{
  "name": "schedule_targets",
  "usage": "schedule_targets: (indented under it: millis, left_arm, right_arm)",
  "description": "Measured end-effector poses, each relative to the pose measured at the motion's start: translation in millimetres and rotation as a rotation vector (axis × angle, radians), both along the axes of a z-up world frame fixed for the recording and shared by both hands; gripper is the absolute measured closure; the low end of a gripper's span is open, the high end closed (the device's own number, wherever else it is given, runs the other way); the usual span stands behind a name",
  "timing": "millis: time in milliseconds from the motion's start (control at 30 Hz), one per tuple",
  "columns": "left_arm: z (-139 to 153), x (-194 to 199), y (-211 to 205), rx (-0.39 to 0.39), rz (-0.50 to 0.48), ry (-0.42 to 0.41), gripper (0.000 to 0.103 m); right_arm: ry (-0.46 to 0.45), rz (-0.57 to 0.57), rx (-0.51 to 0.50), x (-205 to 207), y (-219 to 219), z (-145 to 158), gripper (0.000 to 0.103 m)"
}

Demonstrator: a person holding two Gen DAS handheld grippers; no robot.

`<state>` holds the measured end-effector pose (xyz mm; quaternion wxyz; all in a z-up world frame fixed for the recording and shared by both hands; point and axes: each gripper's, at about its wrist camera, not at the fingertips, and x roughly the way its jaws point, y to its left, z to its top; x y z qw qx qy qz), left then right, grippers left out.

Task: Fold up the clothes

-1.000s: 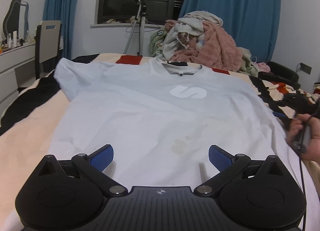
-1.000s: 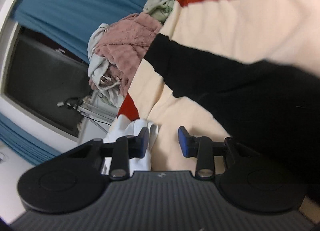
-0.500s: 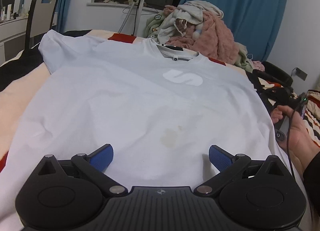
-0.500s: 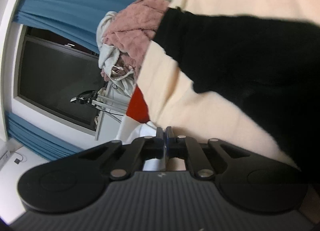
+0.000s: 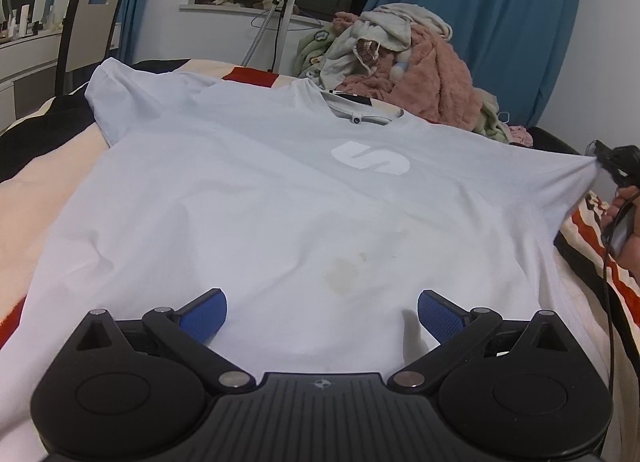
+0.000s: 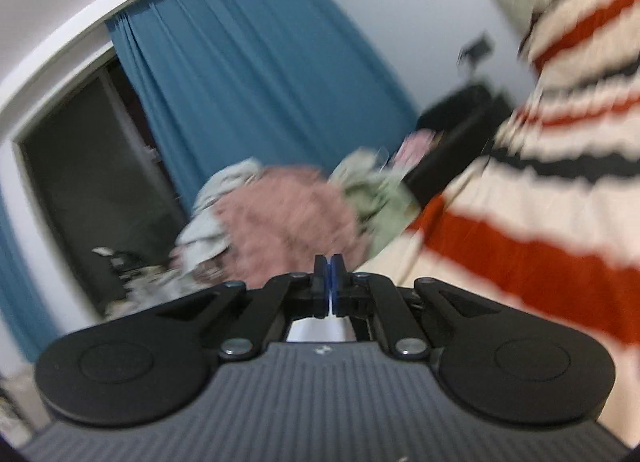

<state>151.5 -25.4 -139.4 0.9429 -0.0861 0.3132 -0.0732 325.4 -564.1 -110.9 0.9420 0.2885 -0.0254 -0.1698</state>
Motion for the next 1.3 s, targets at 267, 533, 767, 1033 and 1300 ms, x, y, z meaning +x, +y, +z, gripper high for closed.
schedule_targets:
  millis: [267, 533, 767, 1033, 1300]
  left_arm:
    - [-2, 1, -1, 0.006, 0.004, -0.002, 0.001]
    - [3, -1, 5, -0.018, 0.028, 0.010, 0.001]
    - [14, -12, 19, -0.089, 0.064, 0.015, 0.001]
    - [14, -15, 12, -0.081, 0.047, 0.006, 0.001]
    - [8, -4, 13, -0.107, 0.053, 0.035, 0.001]
  right_arm:
    - [0.137, -0.046, 0.089, -6, -28, -29, 0.089]
    - [0.204, 0.043, 0.261, -28, -37, -46, 0.039]
    - [0.358, 0.152, 0.400, -41, -6, -71, 0.074]
    - [0.404, 0.230, 0.382, -6, 4, -97, 0.080]
    - [0.413, 0.141, 0.162, -16, 6, -48, 0.098]
